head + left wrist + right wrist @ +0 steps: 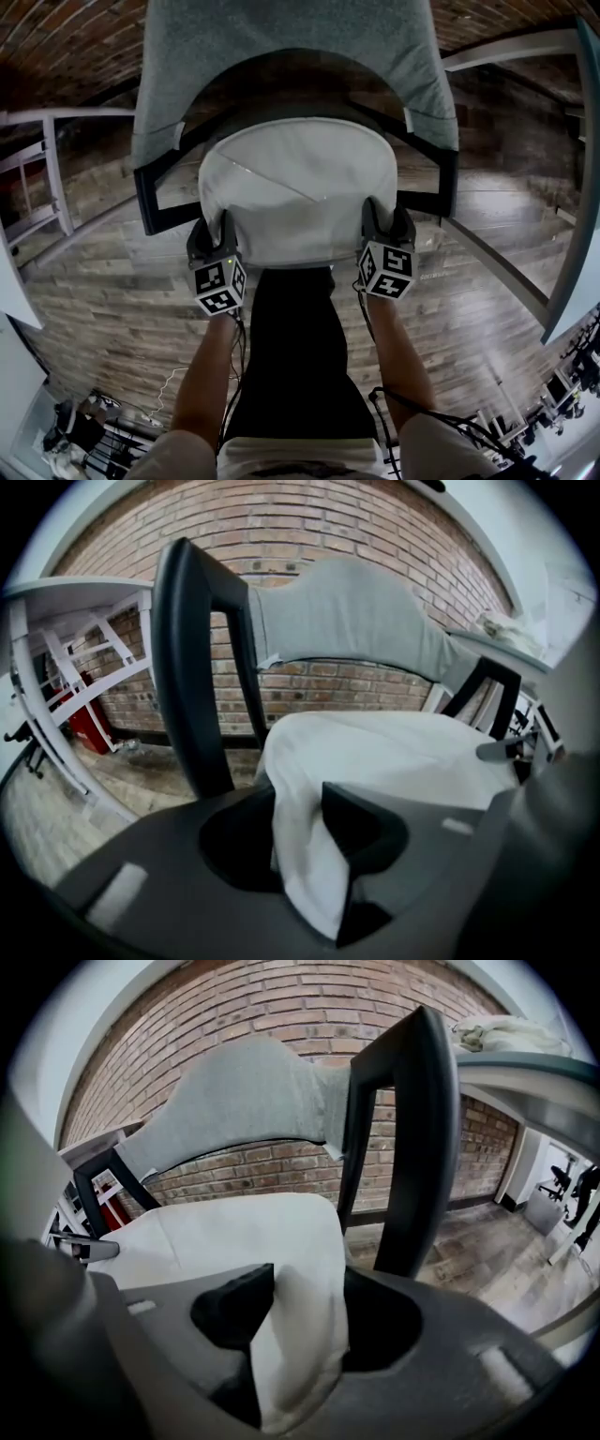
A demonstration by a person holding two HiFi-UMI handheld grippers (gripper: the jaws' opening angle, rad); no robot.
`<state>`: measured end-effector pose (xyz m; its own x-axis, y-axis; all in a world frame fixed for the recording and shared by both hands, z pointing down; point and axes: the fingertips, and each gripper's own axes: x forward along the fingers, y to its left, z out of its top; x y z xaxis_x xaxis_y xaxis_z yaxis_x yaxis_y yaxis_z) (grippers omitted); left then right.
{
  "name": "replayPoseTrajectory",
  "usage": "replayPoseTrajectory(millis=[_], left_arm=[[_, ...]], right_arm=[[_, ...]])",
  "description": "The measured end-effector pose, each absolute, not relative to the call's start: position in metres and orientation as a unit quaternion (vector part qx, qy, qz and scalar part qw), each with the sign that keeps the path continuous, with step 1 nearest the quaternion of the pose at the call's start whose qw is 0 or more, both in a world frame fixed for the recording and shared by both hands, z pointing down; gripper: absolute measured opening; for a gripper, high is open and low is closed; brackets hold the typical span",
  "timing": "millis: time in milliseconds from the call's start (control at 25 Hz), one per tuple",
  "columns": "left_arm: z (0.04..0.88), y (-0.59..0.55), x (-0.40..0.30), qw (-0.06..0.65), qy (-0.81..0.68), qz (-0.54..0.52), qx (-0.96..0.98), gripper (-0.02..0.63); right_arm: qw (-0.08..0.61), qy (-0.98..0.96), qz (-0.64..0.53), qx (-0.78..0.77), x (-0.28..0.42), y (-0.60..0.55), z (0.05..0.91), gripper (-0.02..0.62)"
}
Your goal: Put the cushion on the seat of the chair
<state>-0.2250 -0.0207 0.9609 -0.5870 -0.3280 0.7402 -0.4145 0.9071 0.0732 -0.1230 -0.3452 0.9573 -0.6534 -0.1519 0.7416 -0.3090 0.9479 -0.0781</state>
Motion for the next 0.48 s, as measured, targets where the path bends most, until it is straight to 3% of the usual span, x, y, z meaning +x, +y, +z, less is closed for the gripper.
replayPoseTrajectory(millis=[200,480], left_arm=[[0.955,-0.011,-0.225,0.409,-0.889,0.054,0.2,0.163],[0.937,-0.003,-0.222,0.398,-0.892,0.064,0.207,0.164]], right_arm=[[0.394,-0.903,0.103,0.134,-0.119,-0.345,0.949,0.216],[0.379,-0.908,0.084,0.157,-0.111,-0.352,0.929,0.224]])
